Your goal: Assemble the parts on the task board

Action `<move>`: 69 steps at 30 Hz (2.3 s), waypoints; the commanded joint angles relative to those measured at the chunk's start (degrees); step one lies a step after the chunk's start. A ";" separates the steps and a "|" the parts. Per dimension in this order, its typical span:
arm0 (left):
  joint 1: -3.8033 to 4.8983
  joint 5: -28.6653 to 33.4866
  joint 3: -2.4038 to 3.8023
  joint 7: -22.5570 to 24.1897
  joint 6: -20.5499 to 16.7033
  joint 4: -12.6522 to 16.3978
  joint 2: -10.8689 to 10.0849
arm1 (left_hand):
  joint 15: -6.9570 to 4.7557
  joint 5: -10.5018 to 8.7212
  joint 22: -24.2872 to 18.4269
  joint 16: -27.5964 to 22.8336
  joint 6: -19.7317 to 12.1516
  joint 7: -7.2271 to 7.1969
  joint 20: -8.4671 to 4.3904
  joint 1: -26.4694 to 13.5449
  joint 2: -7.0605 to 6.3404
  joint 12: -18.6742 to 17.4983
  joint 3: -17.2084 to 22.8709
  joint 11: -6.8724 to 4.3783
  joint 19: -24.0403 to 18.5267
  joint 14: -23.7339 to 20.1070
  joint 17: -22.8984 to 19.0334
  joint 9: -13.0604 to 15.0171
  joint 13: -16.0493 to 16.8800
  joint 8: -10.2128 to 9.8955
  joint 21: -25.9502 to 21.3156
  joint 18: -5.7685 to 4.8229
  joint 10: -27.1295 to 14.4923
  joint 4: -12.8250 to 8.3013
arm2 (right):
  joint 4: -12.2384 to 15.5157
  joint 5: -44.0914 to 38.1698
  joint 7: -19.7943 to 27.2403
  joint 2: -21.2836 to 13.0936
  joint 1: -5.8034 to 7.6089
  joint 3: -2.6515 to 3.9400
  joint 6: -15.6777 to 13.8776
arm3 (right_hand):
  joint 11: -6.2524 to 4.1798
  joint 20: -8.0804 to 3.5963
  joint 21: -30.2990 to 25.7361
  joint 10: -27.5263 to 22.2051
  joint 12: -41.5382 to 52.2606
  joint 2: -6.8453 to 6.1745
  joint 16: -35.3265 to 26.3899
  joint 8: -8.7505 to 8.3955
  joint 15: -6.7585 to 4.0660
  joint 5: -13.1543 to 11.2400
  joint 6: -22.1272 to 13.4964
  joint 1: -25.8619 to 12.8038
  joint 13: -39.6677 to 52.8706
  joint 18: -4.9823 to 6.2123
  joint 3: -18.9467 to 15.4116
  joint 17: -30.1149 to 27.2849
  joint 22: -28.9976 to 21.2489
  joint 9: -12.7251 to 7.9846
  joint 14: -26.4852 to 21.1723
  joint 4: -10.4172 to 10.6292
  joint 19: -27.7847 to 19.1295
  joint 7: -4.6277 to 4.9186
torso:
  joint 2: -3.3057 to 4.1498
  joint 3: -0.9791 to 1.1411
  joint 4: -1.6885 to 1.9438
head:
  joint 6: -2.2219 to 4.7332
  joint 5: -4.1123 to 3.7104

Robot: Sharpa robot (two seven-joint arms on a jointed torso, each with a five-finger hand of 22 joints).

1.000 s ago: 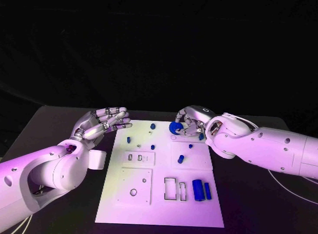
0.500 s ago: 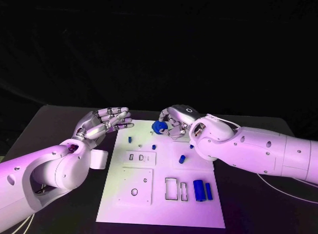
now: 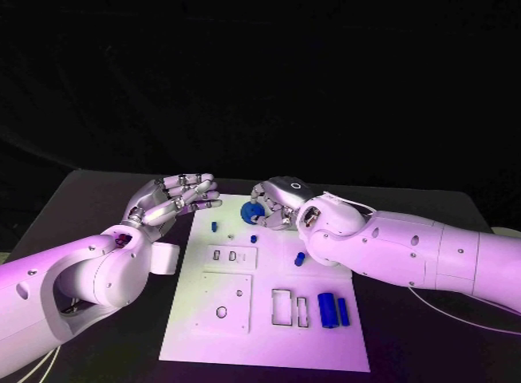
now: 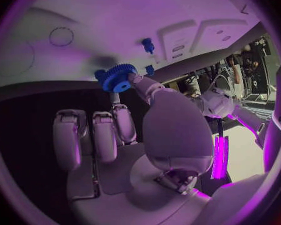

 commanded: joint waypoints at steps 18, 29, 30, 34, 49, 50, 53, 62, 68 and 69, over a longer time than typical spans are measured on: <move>0.06 0.12 0.05 0.13 1.20 0.15 0.14 | 0.43 -0.02 -0.14 -0.37 -0.05 1.57 0.22 -0.65 0.03 -0.54 0.25 0.32 0.40 0.00 0.11 -0.09 -0.03 -0.43 -0.34 0.75 -0.22 -0.19 | -3.34 -0.97 0.33 2.52 -0.57 -0.19 1.07 | 0.28 -0.38 0.01 -0.06 -0.49 0.19 0.17 -1.31 -0.32 0.33 0.90 -0.30 0.08 -0.65 0.48 5.51 8.31 0.22 4.07 0.43 0.89 -1.23 | -0.01 0.01 -0.06 | -0.24 0.24; 0.06 0.12 0.05 -0.01 1.28 0.31 0.14 | 0.43 -0.02 -0.14 -0.37 -0.05 1.57 0.22 -0.65 0.03 -0.54 0.25 0.32 0.40 0.00 0.11 -0.09 -0.03 -0.43 -0.34 0.75 -0.22 -0.19 | -4.58 0.12 0.82 3.21 -0.56 -0.21 1.42 | 1.64 0.64 -0.47 -1.89 -2.60 -1.13 0.11 -5.49 0.87 -0.31 -2.45 -2.00 -2.00 -0.51 0.18 5.30 7.87 -0.89 3.99 1.58 0.45 0.27 | -0.01 0.02 -0.16 | -0.45 0.42; 0.06 0.12 0.05 -0.02 1.27 0.31 0.13 | 0.43 -0.02 -0.14 -0.37 -0.05 1.57 0.22 -0.65 0.03 -0.54 0.25 0.32 0.40 0.00 0.11 -0.09 -0.03 -0.43 -0.34 0.75 -0.22 -0.19 | -4.63 0.25 0.88 3.23 -0.56 -0.21 1.60 | 1.76 0.75 -0.53 -2.04 -2.75 -1.31 0.12 -5.92 0.98 0.03 -2.68 -2.43 -2.15 -0.49 -0.18 5.33 7.83 -0.95 3.99 1.95 0.40 0.35 | -0.01 0.02 -0.19 | -0.46 0.44; 0.07 0.12 0.05 -0.06 1.25 0.31 0.09 | 0.43 -0.02 -0.14 -0.37 -0.05 1.57 0.22 -0.65 0.03 -0.54 0.25 0.32 0.40 0.00 0.11 -0.09 -0.03 -0.43 -0.34 0.75 -0.22 -0.19 | -4.71 0.63 0.99 3.26 -0.56 -0.22 2.54 | 1.89 0.97 -0.65 -2.33 -3.01 -1.61 0.19 -6.66 1.14 0.87 -2.80 -4.06 -2.40 -0.45 -1.43 5.49 7.74 -0.97 4.01 3.35 0.30 0.41 | 0.03 0.05 -0.23 | -0.48 0.48; 0.07 0.10 0.05 -0.38 0.76 0.39 -0.01 | 0.44 -0.02 -0.19 -0.43 -0.08 1.59 0.23 -0.64 0.02 -0.67 0.28 0.34 0.41 -0.01 0.14 -0.12 -0.03 -0.52 -0.38 0.75 -0.25 -0.27 | -4.86 1.22 0.61 3.00 -0.56 -0.31 6.02 | 1.83 1.06 -0.71 -2.16 -2.70 -0.23 0.29 -7.73 1.13 3.43 -1.76 -7.07 -2.03 -0.44 -3.39 5.74 7.88 -0.68 4.04 7.59 0.33 0.28 | 0.03 0.11 -0.25 | -0.46 0.40; 0.07 0.10 0.05 -0.39 0.73 0.40 -0.02 | 0.44 -0.02 -0.19 -0.43 -0.08 1.59 0.23 -0.64 0.02 -0.67 0.28 0.34 0.41 -0.01 0.14 -0.12 -0.03 -0.52 -0.38 0.75 -0.25 -0.27 | -4.84 1.23 0.61 2.94 -0.56 -0.31 5.98 | 1.83 1.06 -0.71 -2.16 -2.70 -0.23 0.29 -7.73 1.13 3.43 -1.76 -7.07 -2.03 -0.44 -3.39 5.74 7.88 -0.68 4.04 7.59 0.33 0.28 | 0.03 0.11 -0.25 | -0.45 0.40; 0.07 0.10 0.05 -0.38 0.70 0.39 -0.03 | 0.44 -0.02 -0.19 -0.43 -0.08 1.59 0.23 -0.64 0.02 -0.67 0.28 0.34 0.41 -0.01 0.14 -0.12 -0.03 -0.52 -0.38 0.75 -0.25 -0.27 | -4.35 1.36 1.05 2.37 -0.57 -0.33 4.13 | 1.77 1.03 -0.64 -2.01 -2.52 -0.07 0.31 -7.84 1.09 4.10 -1.51 -6.80 -1.84 -0.47 -3.32 5.79 7.99 -0.61 4.05 7.69 0.41 0.24 | 0.01 0.10 -0.19 | -0.37 0.35; 0.07 0.10 0.05 -0.38 0.69 0.19 -0.24 | 0.44 -0.02 -0.19 -0.43 -0.08 1.59 0.23 -0.64 0.02 -0.67 0.28 0.34 0.41 -0.01 0.14 -0.12 -0.03 -0.52 -0.38 0.75 -0.25 -0.27 | 1.53 5.04 5.37 -3.44 -0.27 -0.11 -3.81 | 1.71 0.91 -0.62 -1.80 -2.23 -0.33 0.29 -8.60 1.00 5.95 -1.05 -4.18 -1.51 -0.49 -2.47 5.68 8.14 -0.47 4.03 6.34 0.50 0.24 | -0.07 0.19 -0.56 | 0.17 0.18; 0.07 0.10 0.05 -0.35 0.72 0.08 -0.47 | 0.44 -0.02 -0.19 -0.43 -0.08 1.59 0.23 -0.64 0.02 -0.67 0.28 0.34 0.41 -0.01 0.14 -0.12 -0.03 -0.52 -0.38 0.75 -0.25 -0.27 | 5.39 12.35 8.44 -9.93 0.89 0.09 -1.28 | 1.75 0.94 -1.04 -2.03 -2.48 -0.80 0.14 -8.96 1.04 4.38 -0.78 -3.11 -1.73 -0.36 -2.39 5.24 7.71 -0.37 3.91 5.61 0.11 0.29 | -0.15 0.46 -1.02 | 0.53 0.13; 0.07 0.10 0.05 -0.35 0.73 0.09 -0.51 | 0.44 -0.02 -0.19 -0.43 -0.08 1.59 0.23 -0.64 0.02 -0.67 0.28 0.34 0.41 -0.01 0.14 -0.12 -0.03 -0.52 -0.38 0.75 -0.25 -0.27 | 5.67 13.97 9.53 -11.02 1.07 0.10 -0.60 | 1.77 0.95 -1.63 -2.15 -2.58 -0.79 0.01 -9.10 1.06 3.82 -0.63 -2.32 -1.82 -0.15 -2.16 4.84 7.01 -0.31 3.81 5.09 -0.47 0.33 | -0.15 0.53 -1.15 | 0.55 0.04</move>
